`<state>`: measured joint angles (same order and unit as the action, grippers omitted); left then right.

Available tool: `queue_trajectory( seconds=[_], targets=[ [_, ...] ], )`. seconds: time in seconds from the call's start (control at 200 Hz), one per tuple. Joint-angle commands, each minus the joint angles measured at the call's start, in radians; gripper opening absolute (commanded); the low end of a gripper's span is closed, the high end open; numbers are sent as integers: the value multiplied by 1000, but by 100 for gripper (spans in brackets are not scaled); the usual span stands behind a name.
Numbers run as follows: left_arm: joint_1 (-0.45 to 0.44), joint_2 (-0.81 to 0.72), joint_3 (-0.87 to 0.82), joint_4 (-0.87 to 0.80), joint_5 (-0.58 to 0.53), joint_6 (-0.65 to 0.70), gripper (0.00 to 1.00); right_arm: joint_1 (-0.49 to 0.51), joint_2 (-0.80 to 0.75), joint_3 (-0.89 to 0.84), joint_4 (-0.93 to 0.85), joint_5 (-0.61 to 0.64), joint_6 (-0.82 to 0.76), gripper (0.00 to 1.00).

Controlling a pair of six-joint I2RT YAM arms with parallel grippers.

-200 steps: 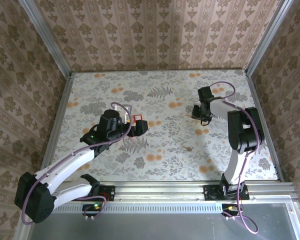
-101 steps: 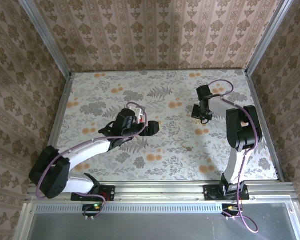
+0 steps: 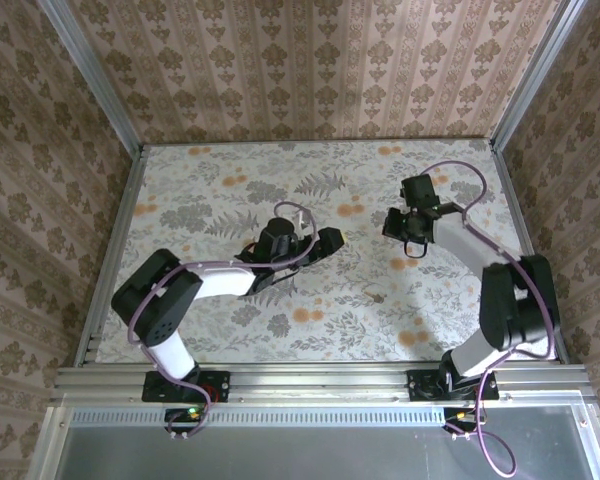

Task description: Unlock with the key

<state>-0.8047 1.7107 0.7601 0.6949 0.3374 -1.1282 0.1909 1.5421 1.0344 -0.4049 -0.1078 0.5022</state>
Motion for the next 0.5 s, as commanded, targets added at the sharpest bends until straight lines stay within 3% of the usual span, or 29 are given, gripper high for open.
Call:
queue_trajectory(
  seconds=[0.0,0.29,0.495],
  targets=[
    [-30,45,14,255,25,-224,88,28,-89,-37,39,-80,73,0],
    [-101,92,-51,463,-67,-507,88,152,-209,-73,126,-118,170,0],
    [-110,50,-114,450,-134,-562,88,239,-243,-101,188,-113,234,0]
  ],
)
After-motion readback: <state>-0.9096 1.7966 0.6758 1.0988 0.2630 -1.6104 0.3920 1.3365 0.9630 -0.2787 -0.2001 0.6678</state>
